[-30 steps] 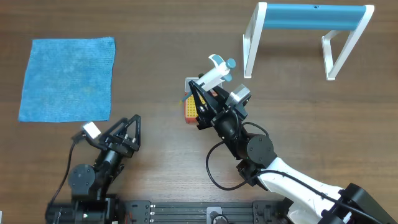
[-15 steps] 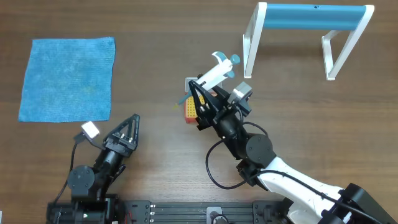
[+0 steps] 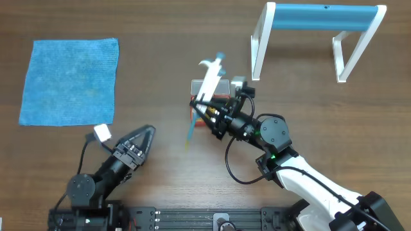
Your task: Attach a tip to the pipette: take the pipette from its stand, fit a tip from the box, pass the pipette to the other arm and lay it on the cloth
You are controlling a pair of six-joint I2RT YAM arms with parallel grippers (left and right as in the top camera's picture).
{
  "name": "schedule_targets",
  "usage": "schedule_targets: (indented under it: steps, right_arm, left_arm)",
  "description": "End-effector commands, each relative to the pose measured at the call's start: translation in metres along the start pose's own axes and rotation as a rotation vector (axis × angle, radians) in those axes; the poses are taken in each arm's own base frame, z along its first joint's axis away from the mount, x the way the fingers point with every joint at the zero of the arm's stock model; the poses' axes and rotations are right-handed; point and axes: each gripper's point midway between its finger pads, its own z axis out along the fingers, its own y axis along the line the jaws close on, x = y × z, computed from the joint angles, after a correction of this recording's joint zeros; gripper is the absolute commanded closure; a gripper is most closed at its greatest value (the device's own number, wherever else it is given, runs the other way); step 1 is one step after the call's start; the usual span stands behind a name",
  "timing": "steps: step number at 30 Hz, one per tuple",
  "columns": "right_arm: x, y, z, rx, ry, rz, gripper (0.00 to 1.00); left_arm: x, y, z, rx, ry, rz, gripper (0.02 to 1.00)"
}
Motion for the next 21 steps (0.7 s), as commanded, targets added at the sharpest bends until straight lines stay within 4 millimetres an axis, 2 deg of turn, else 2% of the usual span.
schedule_targets:
  steps: [1,3,5,10,14,21]
  right_arm:
    - [0.050,0.048,-0.014,-0.223,0.336,0.238,0.930]
    - [0.058,0.054,-0.016,-0.241,0.380,0.279,0.928]
    - [0.062,0.058,-0.017,-0.253,0.410,0.300,0.930]
    - [0.066,0.060,-0.019,-0.264,0.434,0.303,0.930]
    - [0.069,0.062,-0.021,-0.275,0.455,0.302,0.930]
    - [0.069,0.062,-0.021,-0.276,0.454,0.298,0.930]
  left_arm:
    - [0.025,-0.044,0.001,0.101,0.241,0.000,0.128]
    - [0.033,-0.048,0.003,0.119,0.327,-0.019,0.130]
    - [0.035,-0.062,0.005,0.176,0.408,-0.001,0.130]
    - [0.028,-0.084,0.015,0.257,0.521,0.010,0.128]
    - [0.021,-0.085,0.032,0.272,0.562,0.005,0.130]
    - [0.023,-0.092,0.067,0.319,0.600,0.008,0.128]
